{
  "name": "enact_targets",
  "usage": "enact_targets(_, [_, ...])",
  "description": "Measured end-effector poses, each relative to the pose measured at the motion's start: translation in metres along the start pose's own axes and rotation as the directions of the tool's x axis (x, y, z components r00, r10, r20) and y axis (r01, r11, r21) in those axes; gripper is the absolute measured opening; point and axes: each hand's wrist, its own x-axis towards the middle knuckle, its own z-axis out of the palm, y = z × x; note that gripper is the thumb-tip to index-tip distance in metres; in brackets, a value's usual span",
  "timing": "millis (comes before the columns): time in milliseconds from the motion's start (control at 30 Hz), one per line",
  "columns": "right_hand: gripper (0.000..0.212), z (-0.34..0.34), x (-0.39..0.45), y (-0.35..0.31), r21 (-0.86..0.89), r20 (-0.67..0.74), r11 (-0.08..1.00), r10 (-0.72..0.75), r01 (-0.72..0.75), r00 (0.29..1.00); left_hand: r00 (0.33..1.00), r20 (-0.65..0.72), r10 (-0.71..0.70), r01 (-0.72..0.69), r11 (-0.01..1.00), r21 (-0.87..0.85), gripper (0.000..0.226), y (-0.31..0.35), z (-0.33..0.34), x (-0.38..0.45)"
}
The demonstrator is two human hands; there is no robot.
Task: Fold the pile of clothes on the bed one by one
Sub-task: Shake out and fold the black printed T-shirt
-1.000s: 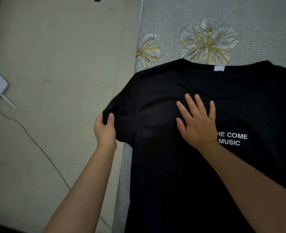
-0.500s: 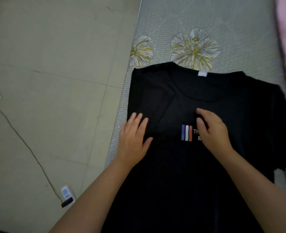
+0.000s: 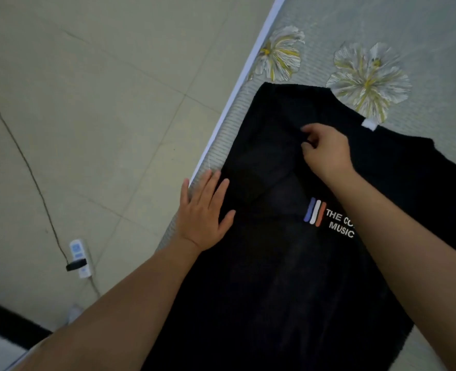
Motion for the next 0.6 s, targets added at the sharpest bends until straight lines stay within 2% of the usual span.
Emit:
enact_targets(133, [0.036, -0.017, 0.004, 0.003, -0.153, 0.083, 0.988, 0.009, 0.004, 0.997, 0.994, -0.094, 0.064, -0.066, 0.998, -0.017, 0.046, -0.004, 0.003, 0.003])
enact_targets(200, [0.041, -0.025, 0.015, -0.008, -0.183, 0.057, 0.981, -0.058, 0.068, 0.997, 0.99, -0.125, 0.066, -0.071, 0.997, -0.034, 0.045, -0.005, 0.005, 0.003])
enact_targets(267, [0.049, -0.03, 0.033, -0.026, -0.128, 0.037, 0.986, -0.101, 0.105, 0.994, 0.988, -0.138, 0.064, -0.068, 0.997, -0.03, 0.045, -0.006, 0.006, 0.003])
enact_targets(433, [0.057, -0.012, 0.07, -0.067, -0.037, 0.194, 0.993, -0.1, 0.109, 0.976, 0.984, -0.161, 0.07, -0.074, 0.997, -0.017, 0.042, -0.006, 0.008, 0.003])
enact_targets(600, [0.049, 0.006, 0.083, -0.07, -0.013, 0.064, 0.992, -0.126, 0.127, 0.99, 0.985, -0.145, 0.098, -0.098, 0.995, 0.006, 0.039, -0.008, 0.011, 0.004])
